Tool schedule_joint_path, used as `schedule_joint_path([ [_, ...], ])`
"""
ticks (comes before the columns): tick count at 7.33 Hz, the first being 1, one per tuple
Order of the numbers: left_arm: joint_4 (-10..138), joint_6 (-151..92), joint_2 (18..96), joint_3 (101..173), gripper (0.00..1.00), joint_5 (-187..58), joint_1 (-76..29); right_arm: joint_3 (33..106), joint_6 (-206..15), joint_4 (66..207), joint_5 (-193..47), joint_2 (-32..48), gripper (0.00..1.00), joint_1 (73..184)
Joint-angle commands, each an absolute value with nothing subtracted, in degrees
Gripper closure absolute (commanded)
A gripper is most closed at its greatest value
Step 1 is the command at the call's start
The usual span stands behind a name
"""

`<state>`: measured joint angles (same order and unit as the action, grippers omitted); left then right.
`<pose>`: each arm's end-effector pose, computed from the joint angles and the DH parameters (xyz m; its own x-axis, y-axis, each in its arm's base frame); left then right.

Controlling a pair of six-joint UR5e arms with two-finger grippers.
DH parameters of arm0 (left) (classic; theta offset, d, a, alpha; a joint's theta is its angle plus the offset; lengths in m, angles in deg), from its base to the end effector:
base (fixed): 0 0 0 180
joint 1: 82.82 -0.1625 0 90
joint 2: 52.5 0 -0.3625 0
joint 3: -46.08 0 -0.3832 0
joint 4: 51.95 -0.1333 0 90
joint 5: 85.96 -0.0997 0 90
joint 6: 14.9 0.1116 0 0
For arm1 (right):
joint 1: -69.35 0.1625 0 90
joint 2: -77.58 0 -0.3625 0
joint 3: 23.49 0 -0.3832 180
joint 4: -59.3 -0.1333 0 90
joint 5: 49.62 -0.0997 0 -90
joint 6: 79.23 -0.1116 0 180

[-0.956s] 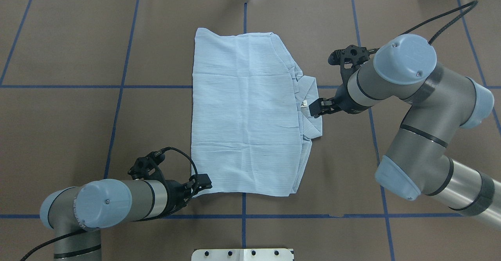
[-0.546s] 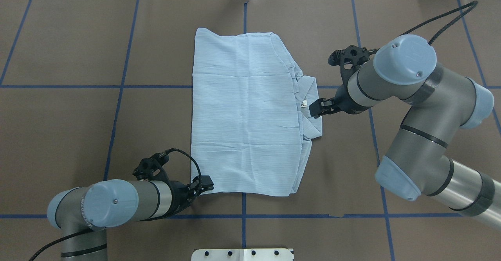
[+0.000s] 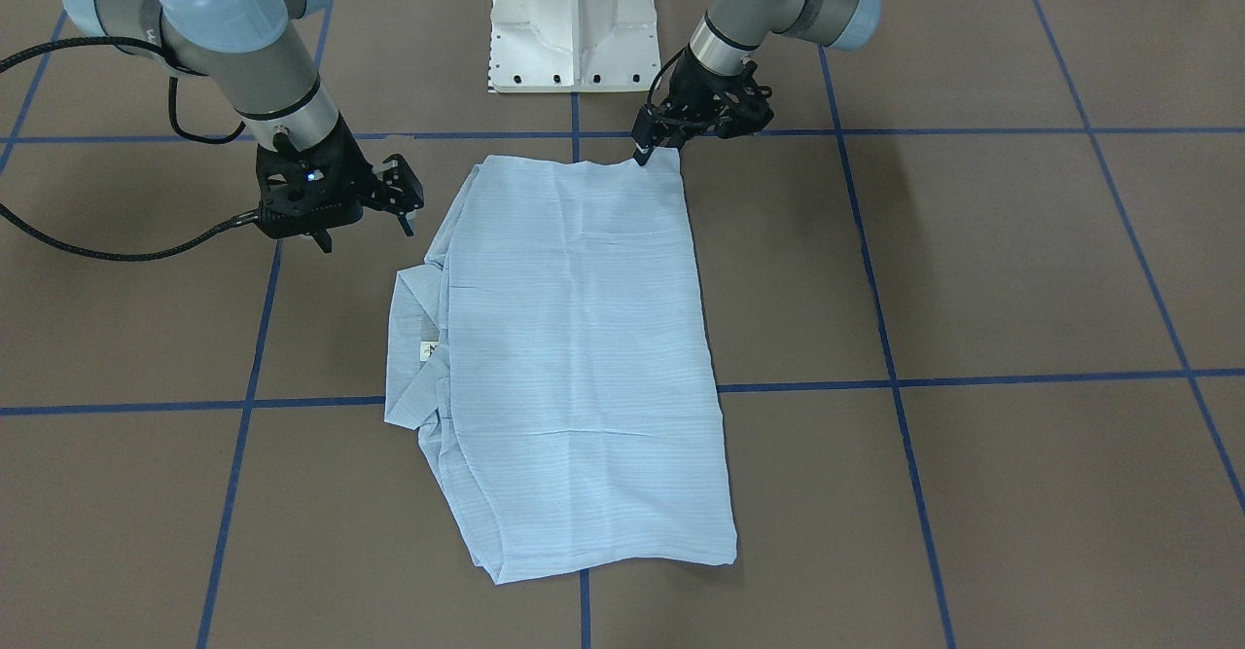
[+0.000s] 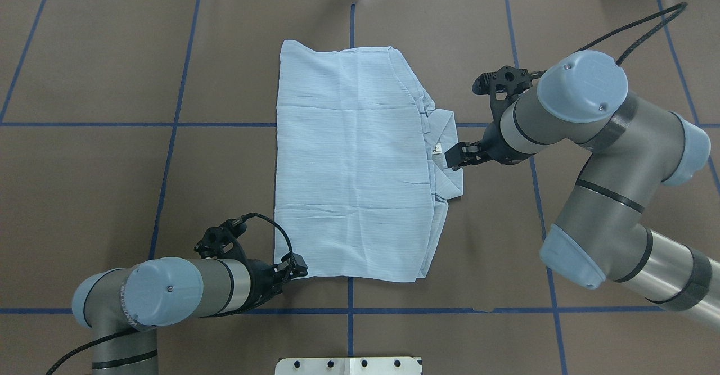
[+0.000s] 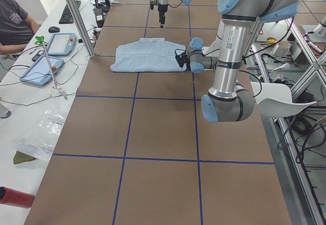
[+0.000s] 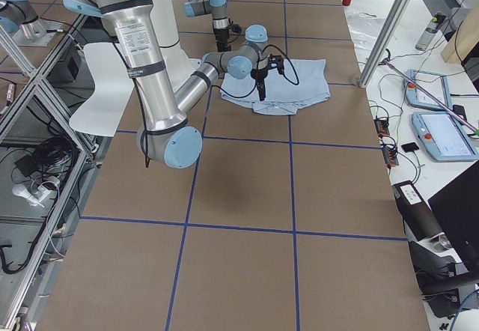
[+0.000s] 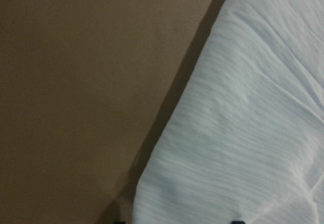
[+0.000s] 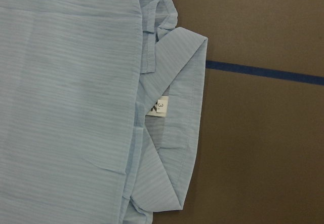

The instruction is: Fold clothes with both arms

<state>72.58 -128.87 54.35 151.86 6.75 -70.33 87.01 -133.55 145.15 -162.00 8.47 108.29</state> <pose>0.5281 -0.2481 0.2542 0.2758 -0.4767 -0.8347 0.3125 0.8656 -0.3912 -0.3787 -0.4227 0.2489 0.6582 -0.1615 0.7353 0.0174 0.9797 0.1997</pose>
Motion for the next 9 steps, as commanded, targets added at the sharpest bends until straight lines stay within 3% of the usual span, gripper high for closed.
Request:
schedule_joint_path([
  [1,72.3,-128.7,54.3,152.4,0.50,6.8,-70.1,87.1,-133.5,145.1,-161.9,8.1,0.00,108.2],
  [2,72.3,-128.3,54.2,152.4,0.49,6.8,-69.8,87.0,-133.5,145.1,-161.9,8.1,0.00,108.2],
  [3,72.3,-128.0,54.2,152.3,0.35,6.8,-69.7,87.0,-133.5,145.2,-161.9,8.1,0.00,108.2],
  [4,72.0,-127.9,54.1,152.4,0.13,6.9,-69.7,87.0,-133.5,145.1,-161.9,8.1,0.00,108.2],
  [5,71.5,-127.7,53.9,152.3,0.03,6.9,-69.8,86.9,-133.5,145.2,-161.9,8.1,0.00,108.2],
  [9,68.6,-127.8,54.4,152.5,0.06,6.9,-69.6,87.0,-133.5,145.1,-161.8,8.1,0.00,107.9],
])
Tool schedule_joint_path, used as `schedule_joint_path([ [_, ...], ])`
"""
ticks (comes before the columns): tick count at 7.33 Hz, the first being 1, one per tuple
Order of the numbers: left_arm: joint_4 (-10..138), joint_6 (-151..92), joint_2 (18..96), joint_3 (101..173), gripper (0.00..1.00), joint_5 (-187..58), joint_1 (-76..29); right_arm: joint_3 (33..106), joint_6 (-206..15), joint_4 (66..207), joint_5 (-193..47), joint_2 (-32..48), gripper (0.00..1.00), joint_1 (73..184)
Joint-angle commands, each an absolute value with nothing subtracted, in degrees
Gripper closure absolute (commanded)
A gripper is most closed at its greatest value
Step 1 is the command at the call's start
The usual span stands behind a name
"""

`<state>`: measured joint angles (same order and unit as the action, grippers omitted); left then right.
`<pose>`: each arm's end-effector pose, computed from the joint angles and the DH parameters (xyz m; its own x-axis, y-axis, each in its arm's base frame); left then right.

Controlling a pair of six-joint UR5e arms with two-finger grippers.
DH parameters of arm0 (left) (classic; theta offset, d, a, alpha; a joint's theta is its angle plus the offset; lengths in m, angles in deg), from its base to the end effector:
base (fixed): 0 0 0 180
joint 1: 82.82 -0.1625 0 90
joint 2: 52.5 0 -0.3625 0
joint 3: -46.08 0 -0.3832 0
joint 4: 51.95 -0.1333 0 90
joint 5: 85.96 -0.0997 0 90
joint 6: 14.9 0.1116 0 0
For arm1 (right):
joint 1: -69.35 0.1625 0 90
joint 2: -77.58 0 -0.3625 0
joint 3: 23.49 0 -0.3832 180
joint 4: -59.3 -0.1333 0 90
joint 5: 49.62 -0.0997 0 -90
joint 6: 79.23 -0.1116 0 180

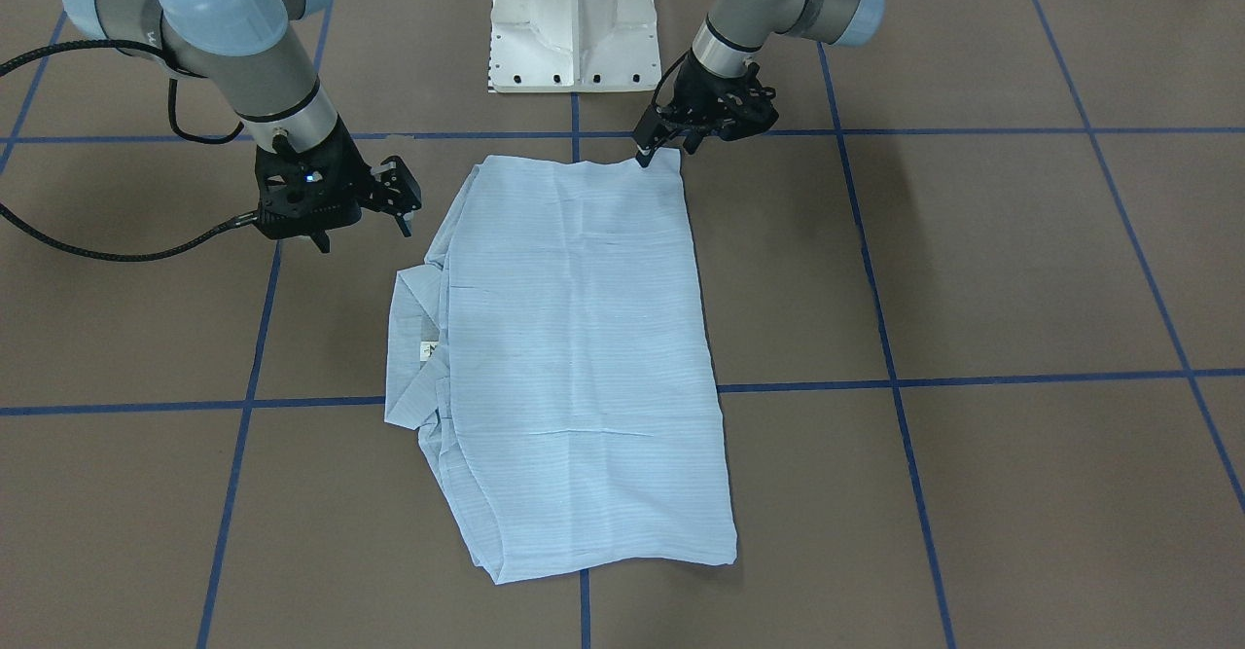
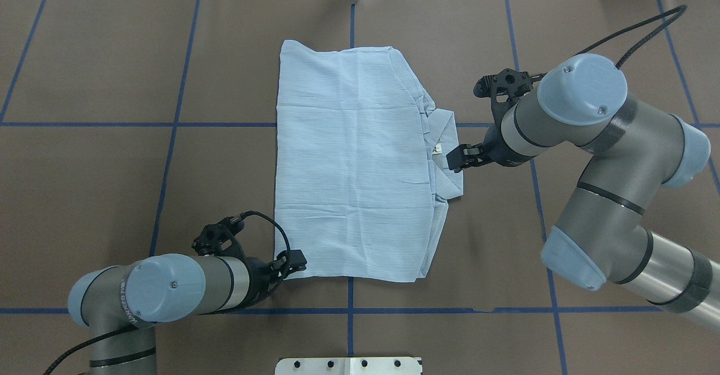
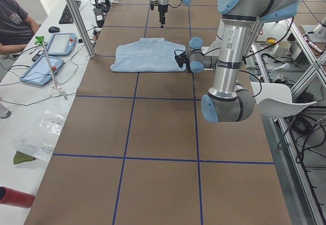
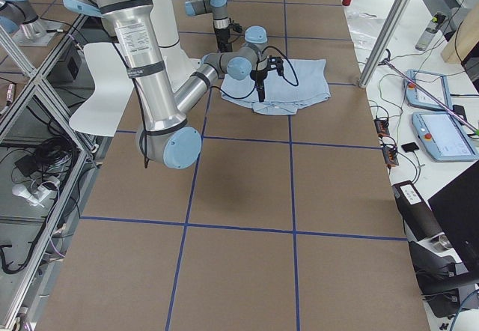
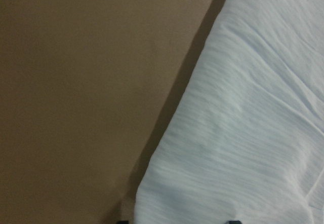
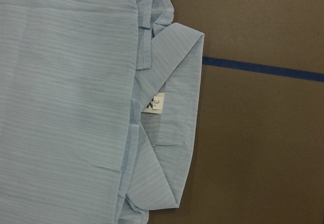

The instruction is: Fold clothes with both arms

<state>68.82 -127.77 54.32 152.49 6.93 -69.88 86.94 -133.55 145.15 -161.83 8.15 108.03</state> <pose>0.5263 -0.2519 0.2587 0.3239 -0.4727 -0.8195 0.3314 0.8680 -0.3697 -0.3803 -0.4212 0.2527 0.6627 -0.1612 0.7314 0.0211 0.9802 0.1970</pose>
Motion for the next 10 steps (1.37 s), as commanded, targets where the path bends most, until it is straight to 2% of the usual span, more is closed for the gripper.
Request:
schedule_joint_path([
  [1,68.6,-127.8,54.4,152.5,0.14,6.8,-69.6,87.0,-133.5,145.2,-161.8,8.1,0.00,107.9],
  [3,68.6,-127.9,54.4,152.5,0.29,6.8,-69.4,86.9,-133.5,145.2,-161.6,8.0,0.00,107.8],
  [6,68.6,-128.2,54.5,152.3,0.41,6.6,-69.4,86.9,-133.5,145.1,-161.6,7.8,0.00,107.8],
  [8,68.6,-128.4,54.5,152.5,0.53,6.6,-69.4,87.0,-133.5,145.1,-161.6,7.8,0.00,107.8],
  [10,68.6,-128.5,54.5,152.6,0.77,6.6,-69.3,87.2,-133.5,145.2,-161.6,7.7,0.00,107.8],
])
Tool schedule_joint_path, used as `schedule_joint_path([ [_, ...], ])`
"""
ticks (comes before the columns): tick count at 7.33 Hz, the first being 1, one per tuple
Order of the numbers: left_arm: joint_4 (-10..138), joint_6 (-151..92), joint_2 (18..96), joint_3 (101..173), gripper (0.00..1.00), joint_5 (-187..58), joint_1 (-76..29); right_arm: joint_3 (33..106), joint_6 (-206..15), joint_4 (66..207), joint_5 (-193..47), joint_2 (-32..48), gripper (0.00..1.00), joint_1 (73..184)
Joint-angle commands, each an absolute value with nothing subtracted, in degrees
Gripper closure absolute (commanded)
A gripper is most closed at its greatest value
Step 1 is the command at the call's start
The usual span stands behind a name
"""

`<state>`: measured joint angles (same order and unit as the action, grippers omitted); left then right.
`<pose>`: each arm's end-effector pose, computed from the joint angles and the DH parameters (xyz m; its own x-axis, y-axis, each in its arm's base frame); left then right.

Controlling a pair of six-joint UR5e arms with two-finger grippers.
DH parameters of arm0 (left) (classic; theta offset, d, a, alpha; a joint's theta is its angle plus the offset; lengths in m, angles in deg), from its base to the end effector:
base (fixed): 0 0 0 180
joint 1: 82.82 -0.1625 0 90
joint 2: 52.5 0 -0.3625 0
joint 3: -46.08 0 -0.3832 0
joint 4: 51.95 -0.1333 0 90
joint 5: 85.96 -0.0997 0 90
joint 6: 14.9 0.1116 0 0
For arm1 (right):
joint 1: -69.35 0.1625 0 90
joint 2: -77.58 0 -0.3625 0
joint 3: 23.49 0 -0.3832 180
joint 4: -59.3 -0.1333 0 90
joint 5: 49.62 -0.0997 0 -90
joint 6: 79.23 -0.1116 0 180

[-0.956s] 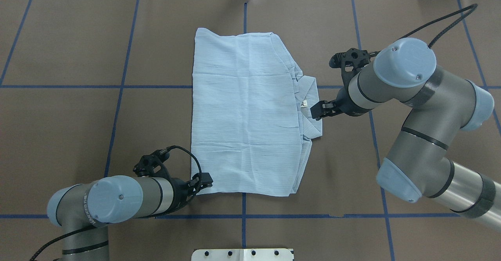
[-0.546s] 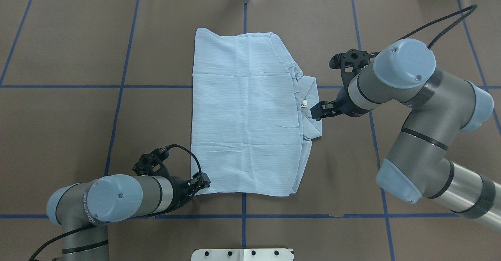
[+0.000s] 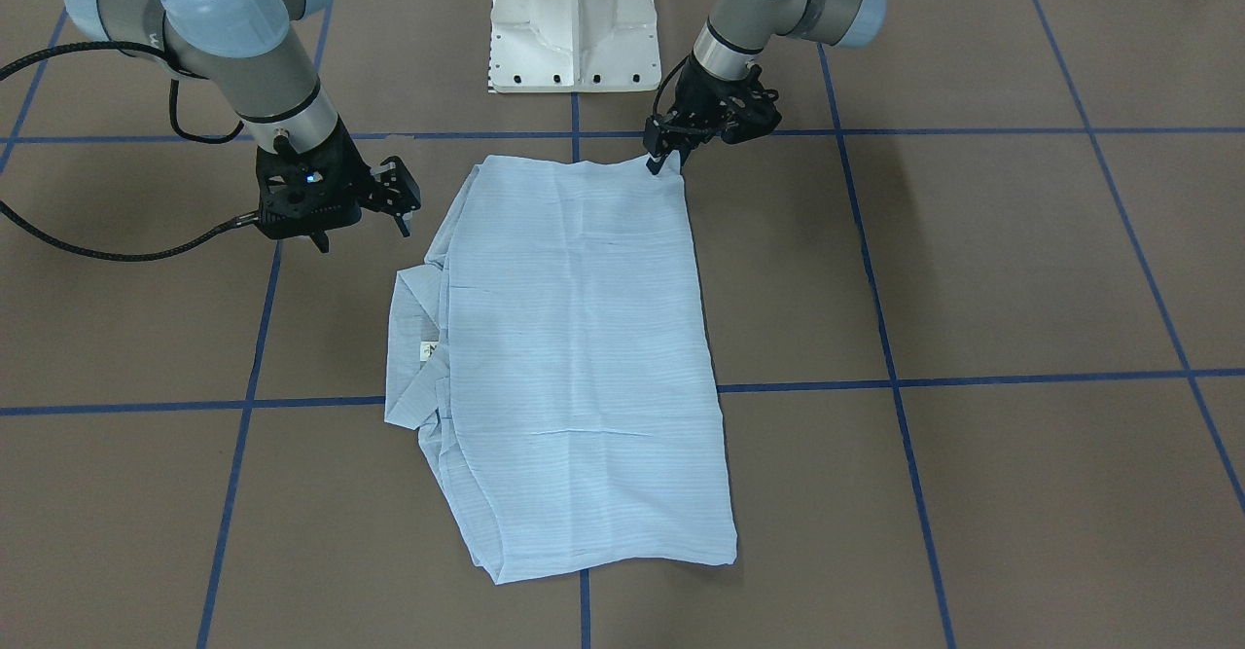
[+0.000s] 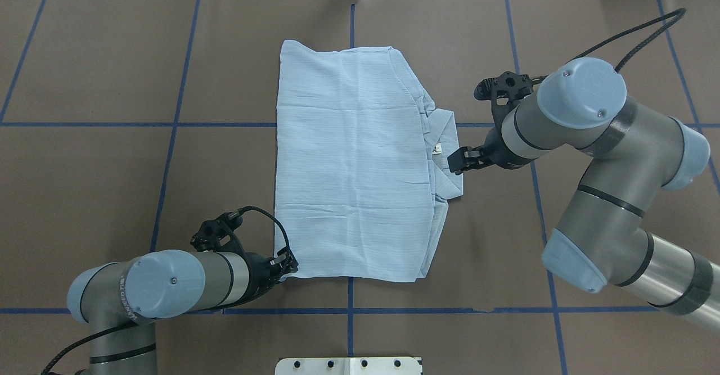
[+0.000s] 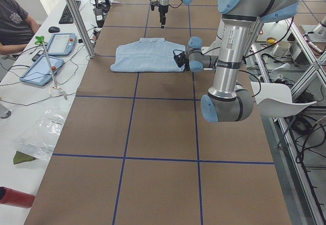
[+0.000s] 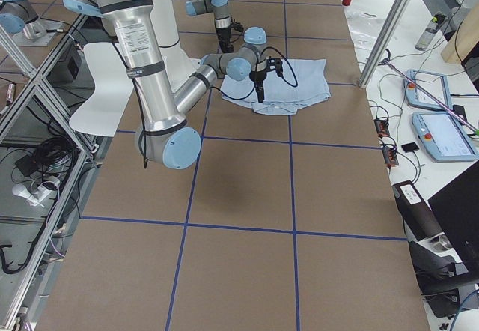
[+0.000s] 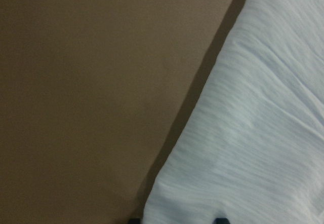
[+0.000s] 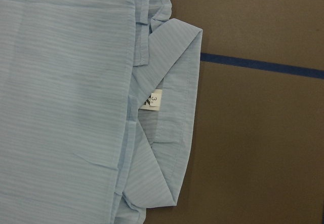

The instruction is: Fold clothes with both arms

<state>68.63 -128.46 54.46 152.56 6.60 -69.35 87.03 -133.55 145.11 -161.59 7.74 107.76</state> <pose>0.5239 -0.2574 0.2573 0.3131 -0.4856 -0.8162 0.3478 0.8583 -0.3773 -0.3813 -0.4192 0.2560 0.6665 -0.1618 0.7277 0.0239 0.9803 0.1961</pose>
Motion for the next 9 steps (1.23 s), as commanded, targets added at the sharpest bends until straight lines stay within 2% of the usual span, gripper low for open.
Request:
schedule_joint_path([
  [1,68.6,-128.5,54.5,152.7,0.97,6.6,-69.3,87.2,-133.5,145.2,-161.7,7.7,0.00,107.8],
  [2,68.6,-128.6,54.4,152.9,1.00,6.5,-69.3,87.2,-133.6,145.2,-161.8,7.5,0.00,107.8],
  [5,68.5,-128.0,54.5,155.3,1.00,6.8,-69.0,87.9,-138.4,145.1,-162.1,7.7,0.00,106.2],
  [9,68.5,-127.9,54.6,155.4,1.00,6.8,-68.9,90.4,-163.9,145.3,-160.5,9.1,0.00,98.4],
])
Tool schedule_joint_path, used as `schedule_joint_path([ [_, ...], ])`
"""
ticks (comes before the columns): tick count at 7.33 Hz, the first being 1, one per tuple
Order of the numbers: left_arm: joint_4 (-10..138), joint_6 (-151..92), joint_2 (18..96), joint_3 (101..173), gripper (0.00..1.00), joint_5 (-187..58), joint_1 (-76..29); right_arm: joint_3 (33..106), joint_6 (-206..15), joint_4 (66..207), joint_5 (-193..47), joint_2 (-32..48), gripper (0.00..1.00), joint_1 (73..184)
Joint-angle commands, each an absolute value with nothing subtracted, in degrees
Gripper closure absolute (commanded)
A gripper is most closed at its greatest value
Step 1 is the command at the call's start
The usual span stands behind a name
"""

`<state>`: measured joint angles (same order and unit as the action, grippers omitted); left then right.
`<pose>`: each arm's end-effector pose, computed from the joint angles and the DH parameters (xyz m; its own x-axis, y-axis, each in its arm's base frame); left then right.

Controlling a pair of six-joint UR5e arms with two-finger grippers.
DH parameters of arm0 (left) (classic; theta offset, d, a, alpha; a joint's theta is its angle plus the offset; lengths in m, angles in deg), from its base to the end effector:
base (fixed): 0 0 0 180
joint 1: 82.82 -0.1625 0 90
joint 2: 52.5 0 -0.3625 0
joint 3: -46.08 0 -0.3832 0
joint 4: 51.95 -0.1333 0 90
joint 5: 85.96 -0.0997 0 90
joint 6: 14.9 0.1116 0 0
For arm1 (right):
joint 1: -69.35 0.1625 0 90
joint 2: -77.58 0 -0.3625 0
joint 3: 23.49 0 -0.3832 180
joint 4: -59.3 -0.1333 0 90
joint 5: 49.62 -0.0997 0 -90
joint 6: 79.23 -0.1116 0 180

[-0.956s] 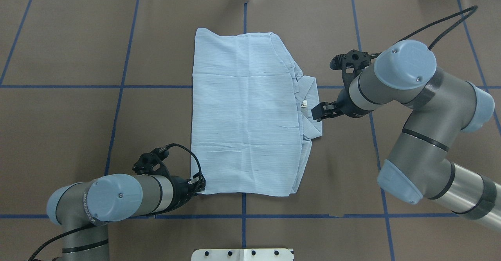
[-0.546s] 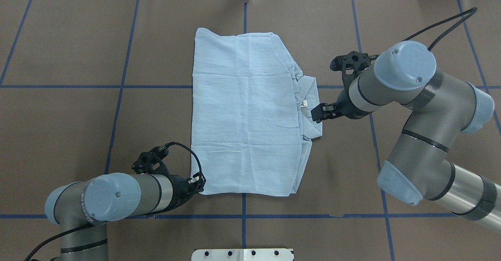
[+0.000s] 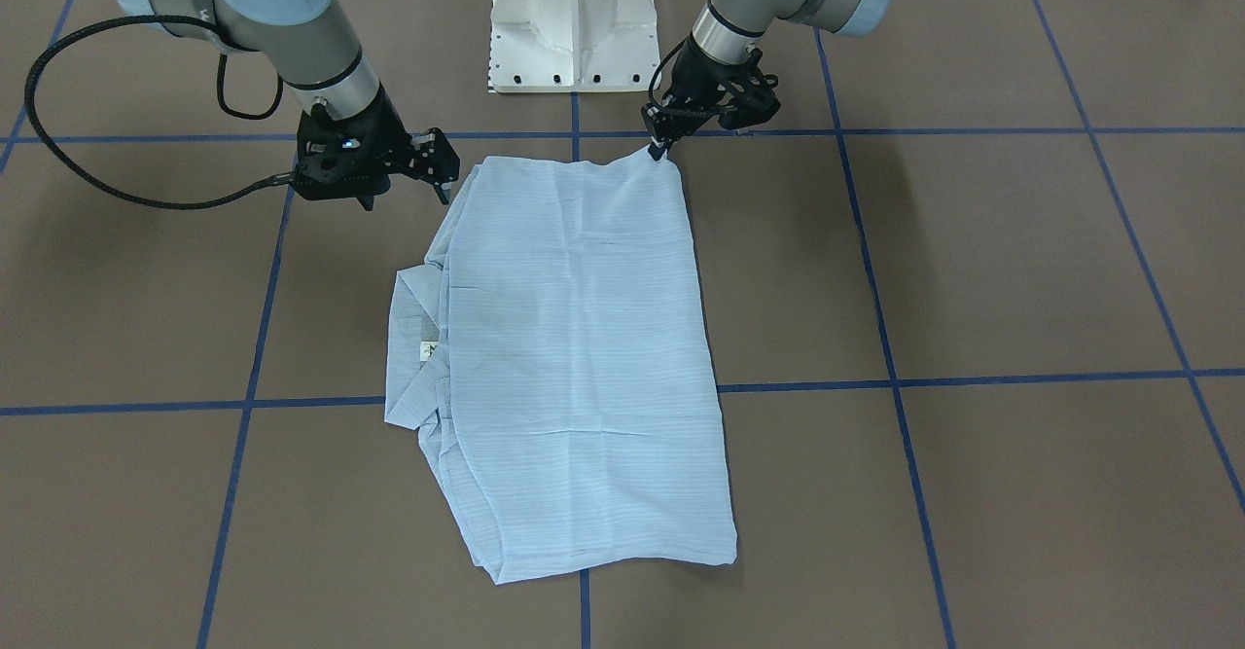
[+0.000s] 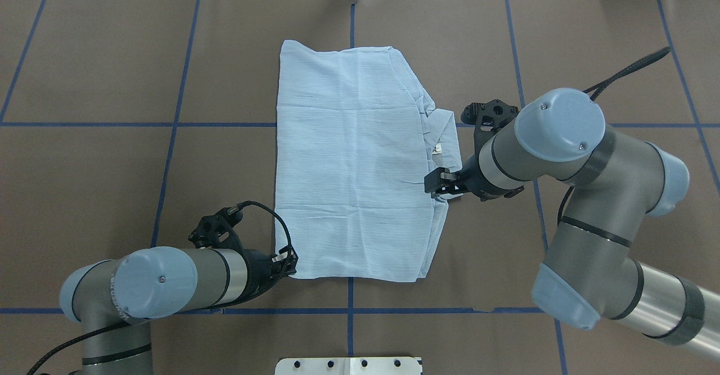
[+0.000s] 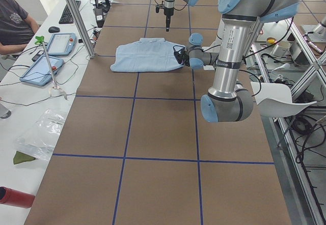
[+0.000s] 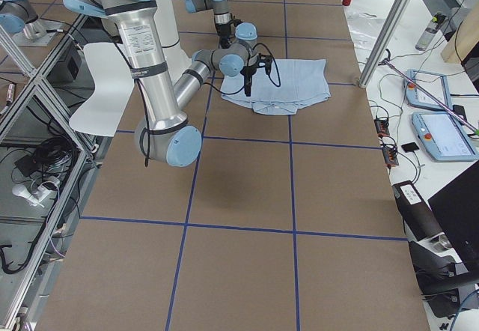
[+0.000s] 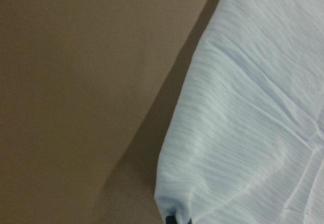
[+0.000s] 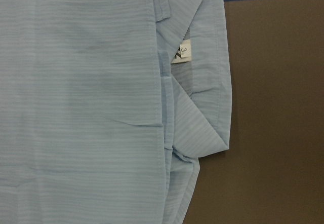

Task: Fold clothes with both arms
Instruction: 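Move the right gripper to the shirt's near corner beside the left gripper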

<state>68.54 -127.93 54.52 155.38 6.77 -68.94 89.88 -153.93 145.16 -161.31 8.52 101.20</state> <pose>0.5096 -0.2578 0.2344 0.2747 -0.4704 -0.8386 0.3310 0.8651 -0.3769 -0.4165 -0.3671 0.2275 0.6108 0.0908 0.7865 -0.0977 0.9945 -0.0390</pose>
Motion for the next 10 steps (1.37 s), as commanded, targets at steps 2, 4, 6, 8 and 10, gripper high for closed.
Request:
schedule_joint_path([
  [2,68.5,-127.8,54.7,155.4,1.00,6.8,-68.9,90.2,-179.1,145.5,-151.7,9.8,0.00,90.3],
  [4,68.5,-127.8,54.7,155.4,1.00,6.8,-68.8,88.2,-183.5,146.0,-150.2,10.2,0.00,87.3],
  [6,68.5,-127.8,54.7,155.2,1.00,6.8,-68.8,84.9,-186.4,146.0,-150.2,12.1,0.00,86.8],
  [8,68.5,-127.8,54.7,155.3,1.00,6.8,-68.8,84.0,-186.5,146.1,-150.2,12.3,0.00,86.0],
  [10,68.5,-127.8,54.7,155.4,1.00,6.7,-68.7,83.0,-188.0,146.1,-149.7,13.2,0.00,85.1],
])
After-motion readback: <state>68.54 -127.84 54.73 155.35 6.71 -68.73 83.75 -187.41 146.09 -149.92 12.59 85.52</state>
